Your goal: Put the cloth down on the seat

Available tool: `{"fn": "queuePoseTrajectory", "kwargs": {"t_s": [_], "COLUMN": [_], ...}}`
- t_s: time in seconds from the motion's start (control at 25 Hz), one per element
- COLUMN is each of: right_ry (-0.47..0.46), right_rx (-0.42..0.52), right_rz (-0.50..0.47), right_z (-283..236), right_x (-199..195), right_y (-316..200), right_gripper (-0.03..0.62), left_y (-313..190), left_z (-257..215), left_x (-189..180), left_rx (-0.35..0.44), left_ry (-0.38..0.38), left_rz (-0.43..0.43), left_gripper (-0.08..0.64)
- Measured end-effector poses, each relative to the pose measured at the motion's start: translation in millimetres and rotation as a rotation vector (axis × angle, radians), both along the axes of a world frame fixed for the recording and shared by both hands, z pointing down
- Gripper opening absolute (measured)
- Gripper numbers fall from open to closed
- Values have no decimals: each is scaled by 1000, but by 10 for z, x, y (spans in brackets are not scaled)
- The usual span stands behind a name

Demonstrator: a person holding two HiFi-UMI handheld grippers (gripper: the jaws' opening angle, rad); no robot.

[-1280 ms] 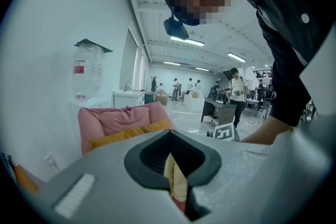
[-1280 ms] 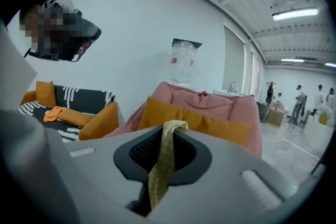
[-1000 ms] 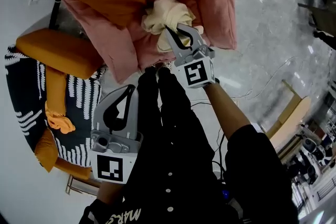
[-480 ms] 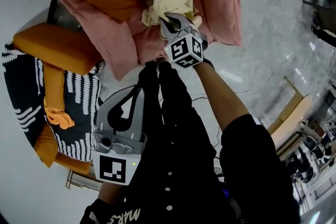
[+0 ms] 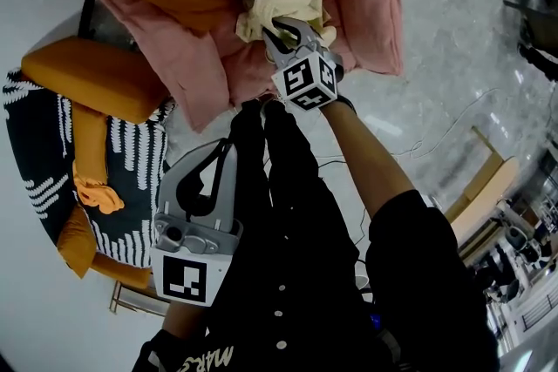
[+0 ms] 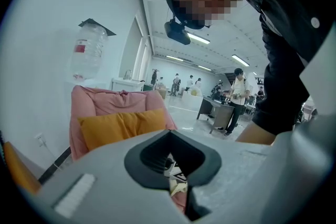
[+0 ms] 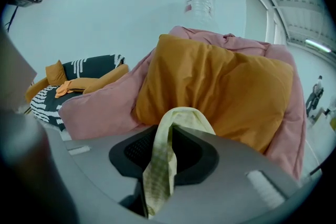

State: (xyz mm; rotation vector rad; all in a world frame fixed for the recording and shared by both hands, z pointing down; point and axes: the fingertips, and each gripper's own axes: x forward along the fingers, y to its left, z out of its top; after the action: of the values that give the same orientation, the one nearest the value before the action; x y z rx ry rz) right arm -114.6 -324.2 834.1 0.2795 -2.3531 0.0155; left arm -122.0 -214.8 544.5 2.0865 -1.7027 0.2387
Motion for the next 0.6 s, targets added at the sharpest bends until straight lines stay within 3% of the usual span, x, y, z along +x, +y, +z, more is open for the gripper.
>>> {"fn": "queuePoseTrajectory", "kwargs": {"t_s": [0.2, 0.6], "right_ry": [2, -24], "right_rx": [15, 52], "right_rz": [-25, -63], "right_z": [-67, -466], "right_x": [79, 231], "right_y": [56, 135], "right_gripper": [189, 186], "left_y": [-30, -108], "left_z": [-45, -208], "left_x": [-20, 16], "left_rx": [11, 42], "left_ry": [3, -25], "left_rz": [8, 41], "left_gripper": [0, 0]}}
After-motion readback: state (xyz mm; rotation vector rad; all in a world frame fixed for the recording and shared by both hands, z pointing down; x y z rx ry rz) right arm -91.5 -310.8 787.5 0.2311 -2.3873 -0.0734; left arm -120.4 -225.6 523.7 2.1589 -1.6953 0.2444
